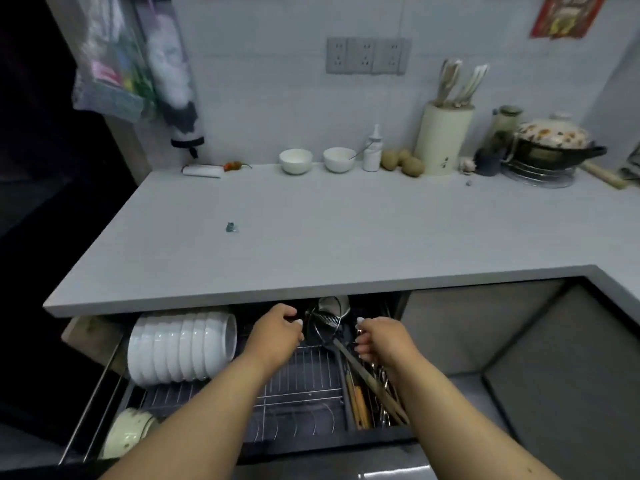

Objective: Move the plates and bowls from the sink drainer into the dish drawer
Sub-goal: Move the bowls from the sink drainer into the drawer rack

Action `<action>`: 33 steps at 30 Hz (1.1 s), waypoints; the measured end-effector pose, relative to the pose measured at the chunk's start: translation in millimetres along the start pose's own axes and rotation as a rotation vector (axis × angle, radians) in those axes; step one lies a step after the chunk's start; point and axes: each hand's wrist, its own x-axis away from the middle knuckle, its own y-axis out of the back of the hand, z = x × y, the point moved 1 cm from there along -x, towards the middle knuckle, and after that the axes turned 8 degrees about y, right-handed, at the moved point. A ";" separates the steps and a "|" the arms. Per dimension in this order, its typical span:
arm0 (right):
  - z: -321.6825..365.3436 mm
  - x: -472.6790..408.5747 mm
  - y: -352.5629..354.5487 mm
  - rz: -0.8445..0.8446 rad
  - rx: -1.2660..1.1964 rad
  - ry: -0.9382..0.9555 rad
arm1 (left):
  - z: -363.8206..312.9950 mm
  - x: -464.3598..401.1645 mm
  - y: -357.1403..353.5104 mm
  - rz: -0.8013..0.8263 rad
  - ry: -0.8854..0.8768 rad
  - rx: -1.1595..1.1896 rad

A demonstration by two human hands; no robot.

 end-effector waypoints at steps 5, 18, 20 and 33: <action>13.4 -4.7 83.3 -0.113 -0.065 0.030 | -67.4 -2.9 -71.5 0.109 -0.082 -0.002; 27.9 -24.3 373.3 -0.457 -0.192 0.073 | -230.0 24.1 -329.2 0.416 -0.247 -0.091; 28.1 -20.8 419.7 -0.524 -0.200 0.067 | -250.5 31.9 -371.6 0.476 -0.257 -0.109; -4.3 24.2 656.1 -0.900 -0.381 0.053 | -320.8 87.0 -601.2 0.750 -0.313 -0.275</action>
